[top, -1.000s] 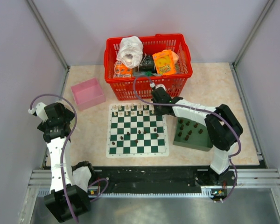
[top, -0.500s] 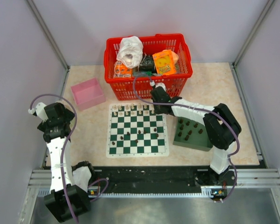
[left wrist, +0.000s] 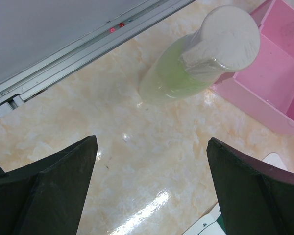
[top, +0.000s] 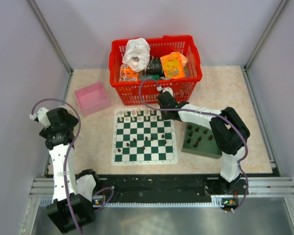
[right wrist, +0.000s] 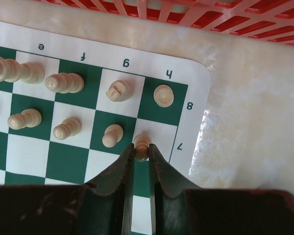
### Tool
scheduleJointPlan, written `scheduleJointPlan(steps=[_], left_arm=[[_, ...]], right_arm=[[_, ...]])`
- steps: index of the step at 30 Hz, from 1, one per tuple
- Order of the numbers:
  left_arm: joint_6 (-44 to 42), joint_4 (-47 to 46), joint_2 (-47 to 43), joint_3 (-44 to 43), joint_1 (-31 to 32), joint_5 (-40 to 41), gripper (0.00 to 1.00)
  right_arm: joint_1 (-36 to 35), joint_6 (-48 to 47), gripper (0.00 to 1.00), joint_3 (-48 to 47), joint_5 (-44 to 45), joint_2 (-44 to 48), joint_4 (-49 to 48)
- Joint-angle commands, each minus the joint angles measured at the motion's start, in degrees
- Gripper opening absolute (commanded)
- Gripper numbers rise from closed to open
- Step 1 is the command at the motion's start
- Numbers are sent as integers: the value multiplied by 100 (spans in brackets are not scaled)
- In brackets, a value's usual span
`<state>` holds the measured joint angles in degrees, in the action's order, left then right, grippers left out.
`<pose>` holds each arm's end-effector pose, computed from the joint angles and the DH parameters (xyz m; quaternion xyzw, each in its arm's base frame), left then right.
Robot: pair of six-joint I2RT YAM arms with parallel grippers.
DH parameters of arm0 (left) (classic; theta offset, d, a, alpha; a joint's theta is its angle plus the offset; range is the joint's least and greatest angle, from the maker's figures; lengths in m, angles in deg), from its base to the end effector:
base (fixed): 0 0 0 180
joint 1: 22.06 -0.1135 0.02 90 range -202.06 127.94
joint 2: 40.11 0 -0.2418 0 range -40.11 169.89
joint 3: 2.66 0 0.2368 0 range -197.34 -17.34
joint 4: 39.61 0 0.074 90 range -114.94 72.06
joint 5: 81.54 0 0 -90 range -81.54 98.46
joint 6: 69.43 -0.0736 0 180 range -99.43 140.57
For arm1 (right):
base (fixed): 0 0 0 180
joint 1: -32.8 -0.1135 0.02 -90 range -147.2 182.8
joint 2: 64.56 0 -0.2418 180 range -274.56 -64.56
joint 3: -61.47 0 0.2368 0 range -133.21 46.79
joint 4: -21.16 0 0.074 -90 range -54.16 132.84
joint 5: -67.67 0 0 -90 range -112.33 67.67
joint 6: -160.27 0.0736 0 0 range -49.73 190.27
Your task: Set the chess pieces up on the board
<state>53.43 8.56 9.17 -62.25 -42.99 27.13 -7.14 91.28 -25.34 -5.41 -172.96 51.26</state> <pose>0.1865 0.0966 0.2509 -0.4645 0.7582 0.0998 0.4464 0.3251 0.2442 0.1425 -0.1060 0.9296 0.0448 0.3502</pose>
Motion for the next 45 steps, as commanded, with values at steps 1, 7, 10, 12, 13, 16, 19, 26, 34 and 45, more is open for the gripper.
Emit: scheduleJointPlan(steps=[1,7,10,12,13,16,19,26,34,45], left_arm=[[-52,-186,-58,-62,-34,-4,99],[-34,-177,-50,-62,-25,-4,99],[-34,-186,-50,-62,-34,-4,99],[-34,-177,-50,-62,-34,-13,99],[-34,-194,-50,-62,-34,-13,99],[-43,-185,-59,-62,-34,-4,99],[-43,-177,-50,-71,-34,-4,99],[-43,-177,-50,-89,-34,4,99],[-61,-186,-23,-89,-34,13,99],[-61,-186,-15,-106,-34,13,99]], right_arm=[[101,-45,14,-248,179,-67,-66],[118,-54,14,-213,258,-15,-4],[153,-36,14,-187,267,3,-4],[162,-36,14,-186,223,-14,-4],[162,-36,14,-169,223,-23,-13],[171,-27,15,-178,179,-76,-4],[180,-27,15,-195,153,-111,5],[180,-36,15,-195,100,-155,49],[180,-10,16,-143,126,-199,58],[180,-36,25,-151,74,-147,66]])
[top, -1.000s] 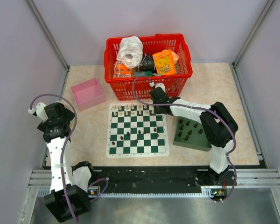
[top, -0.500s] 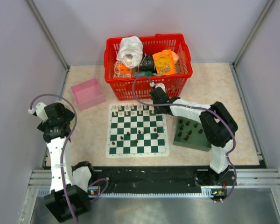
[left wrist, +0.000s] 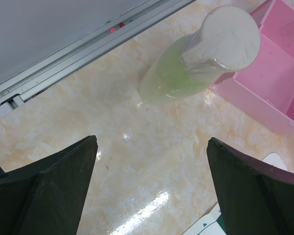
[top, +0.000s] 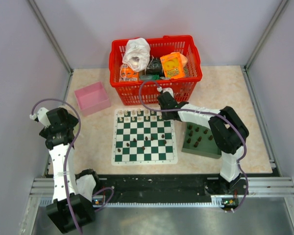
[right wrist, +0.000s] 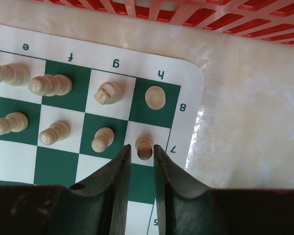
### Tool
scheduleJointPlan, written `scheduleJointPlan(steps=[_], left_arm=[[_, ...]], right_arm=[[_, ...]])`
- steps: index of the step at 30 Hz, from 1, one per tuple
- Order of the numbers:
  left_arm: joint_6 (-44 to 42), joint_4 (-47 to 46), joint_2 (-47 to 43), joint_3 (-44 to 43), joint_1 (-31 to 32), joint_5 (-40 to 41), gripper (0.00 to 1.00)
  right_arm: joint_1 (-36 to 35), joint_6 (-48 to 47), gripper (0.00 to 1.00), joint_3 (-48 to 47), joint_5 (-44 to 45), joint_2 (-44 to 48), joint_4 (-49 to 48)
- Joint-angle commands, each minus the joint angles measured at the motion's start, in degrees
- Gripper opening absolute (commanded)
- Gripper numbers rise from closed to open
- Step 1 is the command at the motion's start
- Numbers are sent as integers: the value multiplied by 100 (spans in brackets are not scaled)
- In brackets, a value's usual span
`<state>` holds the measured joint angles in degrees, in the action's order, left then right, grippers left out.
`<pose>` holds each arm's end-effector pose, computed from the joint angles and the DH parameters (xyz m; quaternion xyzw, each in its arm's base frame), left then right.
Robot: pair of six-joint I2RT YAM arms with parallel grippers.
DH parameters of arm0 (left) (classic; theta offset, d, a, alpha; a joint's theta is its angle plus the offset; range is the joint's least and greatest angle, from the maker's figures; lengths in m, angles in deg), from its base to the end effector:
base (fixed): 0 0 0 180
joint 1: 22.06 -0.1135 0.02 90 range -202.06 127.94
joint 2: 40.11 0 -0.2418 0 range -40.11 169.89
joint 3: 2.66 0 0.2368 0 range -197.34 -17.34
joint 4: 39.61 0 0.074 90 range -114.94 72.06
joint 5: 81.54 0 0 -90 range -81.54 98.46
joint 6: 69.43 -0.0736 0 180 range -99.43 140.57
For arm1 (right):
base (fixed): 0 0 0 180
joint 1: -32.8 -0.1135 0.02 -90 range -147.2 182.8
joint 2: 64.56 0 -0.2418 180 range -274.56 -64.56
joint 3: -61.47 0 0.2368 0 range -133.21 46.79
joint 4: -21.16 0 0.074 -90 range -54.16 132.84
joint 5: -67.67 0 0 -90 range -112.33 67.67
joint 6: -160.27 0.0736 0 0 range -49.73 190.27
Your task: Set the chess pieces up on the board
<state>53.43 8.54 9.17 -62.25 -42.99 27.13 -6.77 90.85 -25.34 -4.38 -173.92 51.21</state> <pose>0.1866 0.0966 0.2510 -0.4645 0.7582 0.0998 0.4466 0.3277 0.2414 0.1364 -0.1050 0.9310 0.0308 0.3481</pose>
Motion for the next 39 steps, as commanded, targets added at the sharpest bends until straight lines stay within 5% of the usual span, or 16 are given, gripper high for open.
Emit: scheduleJointPlan(steps=[1,16,22,39], left_arm=[[-61,-183,-23,-115,-34,22,99],[-43,-166,-111,-89,-43,4,99],[-8,-157,-129,-53,-34,31,99],[89,-78,-199,-18,-25,189,99]], right_arm=[[134,-10,28,-169,-46,-24,79],[117,-274,48,-117,-353,1065,290],[-594,-11,51,121,-503,1558,387],[-2581,508,47,-1363,-1197,-93,307]])
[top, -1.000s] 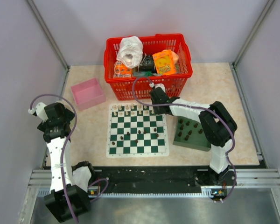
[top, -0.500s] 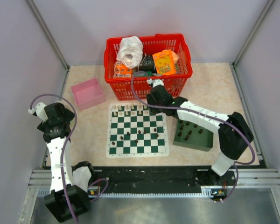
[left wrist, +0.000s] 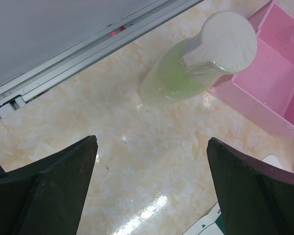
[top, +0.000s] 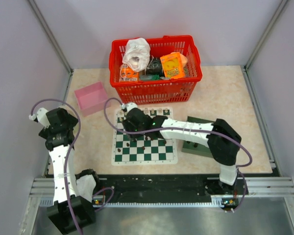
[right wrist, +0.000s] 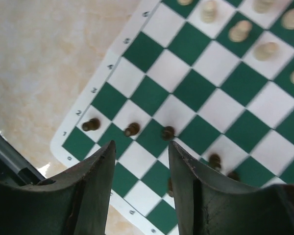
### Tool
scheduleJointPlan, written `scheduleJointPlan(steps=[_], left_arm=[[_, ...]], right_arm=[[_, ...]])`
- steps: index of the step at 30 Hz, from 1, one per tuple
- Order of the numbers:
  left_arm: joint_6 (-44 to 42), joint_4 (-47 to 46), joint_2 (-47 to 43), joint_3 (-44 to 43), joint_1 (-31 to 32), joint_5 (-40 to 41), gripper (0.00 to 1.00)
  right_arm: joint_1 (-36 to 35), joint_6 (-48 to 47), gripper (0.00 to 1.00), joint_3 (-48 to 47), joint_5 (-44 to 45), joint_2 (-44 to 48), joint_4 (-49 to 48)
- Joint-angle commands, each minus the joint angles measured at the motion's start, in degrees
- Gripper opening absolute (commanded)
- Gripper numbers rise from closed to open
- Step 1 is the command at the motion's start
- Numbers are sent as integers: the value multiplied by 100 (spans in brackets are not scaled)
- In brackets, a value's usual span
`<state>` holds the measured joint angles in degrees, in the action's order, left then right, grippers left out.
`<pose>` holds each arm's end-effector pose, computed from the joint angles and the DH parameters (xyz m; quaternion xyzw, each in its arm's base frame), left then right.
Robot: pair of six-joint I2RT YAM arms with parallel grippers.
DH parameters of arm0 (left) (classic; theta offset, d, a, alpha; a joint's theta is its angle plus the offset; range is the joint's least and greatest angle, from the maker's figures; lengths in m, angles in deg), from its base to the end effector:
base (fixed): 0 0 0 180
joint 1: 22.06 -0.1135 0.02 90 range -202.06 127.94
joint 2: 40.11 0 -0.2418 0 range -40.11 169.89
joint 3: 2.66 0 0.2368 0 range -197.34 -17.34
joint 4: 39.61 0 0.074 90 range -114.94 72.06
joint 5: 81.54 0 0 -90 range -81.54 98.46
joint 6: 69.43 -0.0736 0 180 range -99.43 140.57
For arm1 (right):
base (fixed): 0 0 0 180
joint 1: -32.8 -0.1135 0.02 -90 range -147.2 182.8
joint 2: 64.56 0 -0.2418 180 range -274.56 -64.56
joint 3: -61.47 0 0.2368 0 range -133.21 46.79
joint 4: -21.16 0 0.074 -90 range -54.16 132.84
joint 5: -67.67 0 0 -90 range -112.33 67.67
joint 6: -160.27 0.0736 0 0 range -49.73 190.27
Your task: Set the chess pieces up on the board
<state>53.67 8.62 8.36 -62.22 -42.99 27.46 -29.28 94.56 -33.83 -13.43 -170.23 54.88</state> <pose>0.1843 0.0962 0.2534 -0.4666 0.7535 0.1004 0.4522 0.2084 0.3690 0.2016 -0.2687 0.8784 0.2140 0.3324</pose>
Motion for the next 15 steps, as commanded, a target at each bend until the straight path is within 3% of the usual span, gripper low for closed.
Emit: scheduleJointPlan(steps=[1,15], left_arm=[[82,-78,-136,-3,-34,165,99],[56,-87,-118,-38,-34,227,99]], right_arm=[[-357,163,46,-647,-354,-611,2],[-489,120,40,-1114,-135,-1316,283]])
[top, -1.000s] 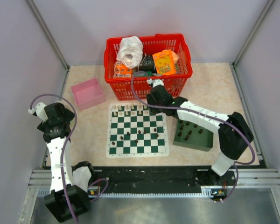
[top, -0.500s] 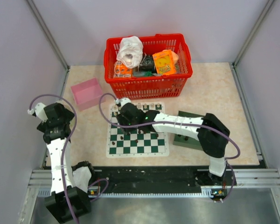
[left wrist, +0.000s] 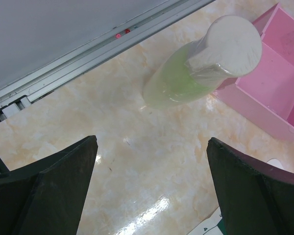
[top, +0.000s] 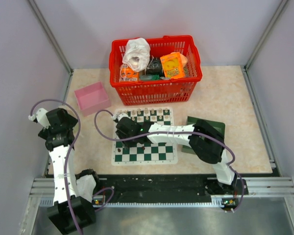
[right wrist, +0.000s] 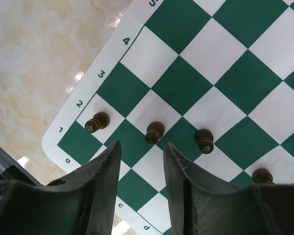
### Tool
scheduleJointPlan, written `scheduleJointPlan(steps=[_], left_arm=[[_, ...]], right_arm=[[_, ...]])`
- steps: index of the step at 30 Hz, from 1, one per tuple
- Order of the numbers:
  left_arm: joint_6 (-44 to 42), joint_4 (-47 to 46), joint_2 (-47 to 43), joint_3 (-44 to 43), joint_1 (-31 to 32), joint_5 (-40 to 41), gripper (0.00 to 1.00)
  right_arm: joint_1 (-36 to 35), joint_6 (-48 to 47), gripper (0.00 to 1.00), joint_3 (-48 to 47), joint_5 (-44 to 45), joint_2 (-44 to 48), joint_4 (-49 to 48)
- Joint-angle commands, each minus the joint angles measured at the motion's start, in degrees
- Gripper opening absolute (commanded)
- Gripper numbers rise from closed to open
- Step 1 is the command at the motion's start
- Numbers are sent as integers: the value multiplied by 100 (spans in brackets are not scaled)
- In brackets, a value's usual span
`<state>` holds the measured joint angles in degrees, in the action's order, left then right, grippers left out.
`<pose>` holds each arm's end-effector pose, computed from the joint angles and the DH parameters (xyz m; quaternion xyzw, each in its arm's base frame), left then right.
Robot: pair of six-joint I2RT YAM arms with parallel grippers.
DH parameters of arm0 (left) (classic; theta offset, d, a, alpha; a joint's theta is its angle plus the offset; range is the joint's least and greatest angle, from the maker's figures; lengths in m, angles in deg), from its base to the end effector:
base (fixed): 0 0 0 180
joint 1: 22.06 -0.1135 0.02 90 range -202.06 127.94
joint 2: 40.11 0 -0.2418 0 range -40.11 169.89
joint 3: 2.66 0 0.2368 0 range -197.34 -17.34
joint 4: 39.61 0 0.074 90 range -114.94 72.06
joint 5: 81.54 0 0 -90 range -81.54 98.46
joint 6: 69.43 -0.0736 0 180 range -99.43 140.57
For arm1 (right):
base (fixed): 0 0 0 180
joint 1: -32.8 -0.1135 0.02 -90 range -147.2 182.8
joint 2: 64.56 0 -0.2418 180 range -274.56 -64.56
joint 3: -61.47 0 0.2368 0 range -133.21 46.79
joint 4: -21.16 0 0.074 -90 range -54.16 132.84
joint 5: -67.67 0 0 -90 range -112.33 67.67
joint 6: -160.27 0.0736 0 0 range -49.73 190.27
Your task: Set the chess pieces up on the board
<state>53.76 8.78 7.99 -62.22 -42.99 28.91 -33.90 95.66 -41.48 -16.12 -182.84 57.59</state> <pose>0.1822 0.0972 0.2546 -0.4712 0.7480 0.1110 0.4541 0.1869 0.4138 0.1482 -0.3162 0.8891 0.1999 0.2639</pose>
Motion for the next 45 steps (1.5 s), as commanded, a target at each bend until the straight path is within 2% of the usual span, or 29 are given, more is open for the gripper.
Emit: scheduleJointPlan(steps=[1,14,24,29,45], left_arm=[[47,-102,-72,-38,-34,91,99],[30,-111,-64,-47,-34,65,99],[30,-102,-81,-47,-34,47,99],[38,-93,-107,-38,-34,47,99],[56,-111,-108,6,-34,21,99]], right_arm=[[-19,10,39,-375,169,-81,21],[-19,-51,34,-569,292,-301,197],[-19,-87,24,-595,319,-345,215],[-19,-139,15,-569,257,-310,215],[-317,89,14,38,284,235,-49]])
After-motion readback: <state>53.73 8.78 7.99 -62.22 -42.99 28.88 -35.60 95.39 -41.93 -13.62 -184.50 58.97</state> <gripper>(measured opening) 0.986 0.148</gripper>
